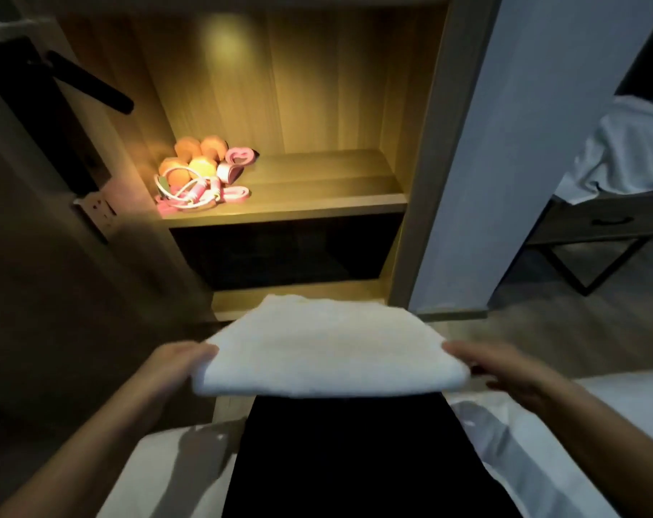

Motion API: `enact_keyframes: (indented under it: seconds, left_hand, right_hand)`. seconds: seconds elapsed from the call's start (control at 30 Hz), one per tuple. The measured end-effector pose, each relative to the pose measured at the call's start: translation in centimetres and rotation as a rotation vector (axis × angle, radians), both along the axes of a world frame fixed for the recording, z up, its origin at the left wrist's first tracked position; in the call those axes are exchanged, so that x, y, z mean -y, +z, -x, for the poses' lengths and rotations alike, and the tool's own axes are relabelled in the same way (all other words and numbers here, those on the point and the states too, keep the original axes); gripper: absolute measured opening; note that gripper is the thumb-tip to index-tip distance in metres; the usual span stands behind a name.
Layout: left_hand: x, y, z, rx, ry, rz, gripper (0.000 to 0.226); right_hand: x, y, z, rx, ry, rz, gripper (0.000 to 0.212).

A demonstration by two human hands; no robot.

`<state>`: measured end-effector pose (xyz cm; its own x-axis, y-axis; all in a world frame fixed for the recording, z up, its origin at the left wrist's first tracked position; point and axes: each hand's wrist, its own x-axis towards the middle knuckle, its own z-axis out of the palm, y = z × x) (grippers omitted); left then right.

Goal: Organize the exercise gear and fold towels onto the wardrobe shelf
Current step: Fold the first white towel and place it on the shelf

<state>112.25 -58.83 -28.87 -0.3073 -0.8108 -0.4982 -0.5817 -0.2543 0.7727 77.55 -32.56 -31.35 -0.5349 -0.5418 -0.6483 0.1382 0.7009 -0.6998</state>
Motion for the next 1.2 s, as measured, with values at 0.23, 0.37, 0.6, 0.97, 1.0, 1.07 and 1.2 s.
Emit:
enact_keyframes:
  seconds: [0.23, 0.37, 0.6, 0.97, 1.0, 1.07, 1.2]
  left_hand:
    - [-5.0, -5.5, -1.9, 0.018, 0.149, -0.263, 0.019]
    - [-4.7, -6.0, -0.7, -0.045, 0.177, -0.467, 0.033]
    - [-5.4, -7.5, -3.4, -0.022, 0.010, -0.426, 0.048]
    - [-1.2, -9.2, 4.2, 0.067, 0.026, -0.348, 0.061]
    - [-1.1, -9.7, 5.3, 0.115, 0.095, -0.202, 0.055]
    - [-1.7, -10.5, 5.6, 0.163, 0.162, 0.004, 0.036]
    - [-2.1, -12.2, 5.0, 0.220, 0.062, 0.059, 0.026]
  right_hand:
    - [-3.7, -6.2, -2.0, 0.196, -0.068, -0.019, 0.040]
    - [-1.9, -5.1, -1.2, 0.187, 0.087, -0.118, 0.062]
    - [-4.3, -5.2, 0.2, 0.325, -0.020, 0.122, 0.085]
    - [3.6, -6.0, 0.2, 0.271, 0.012, -0.040, 0.056]
    - [4.4, -6.5, -0.2, 0.178, -0.029, -0.066, 0.052]
    - [4.4, -7.6, -0.6, 0.035, -0.097, -0.075, 0.044]
    - [2.6, -9.4, -0.8, 0.071, -0.144, -0.062, 0.038]
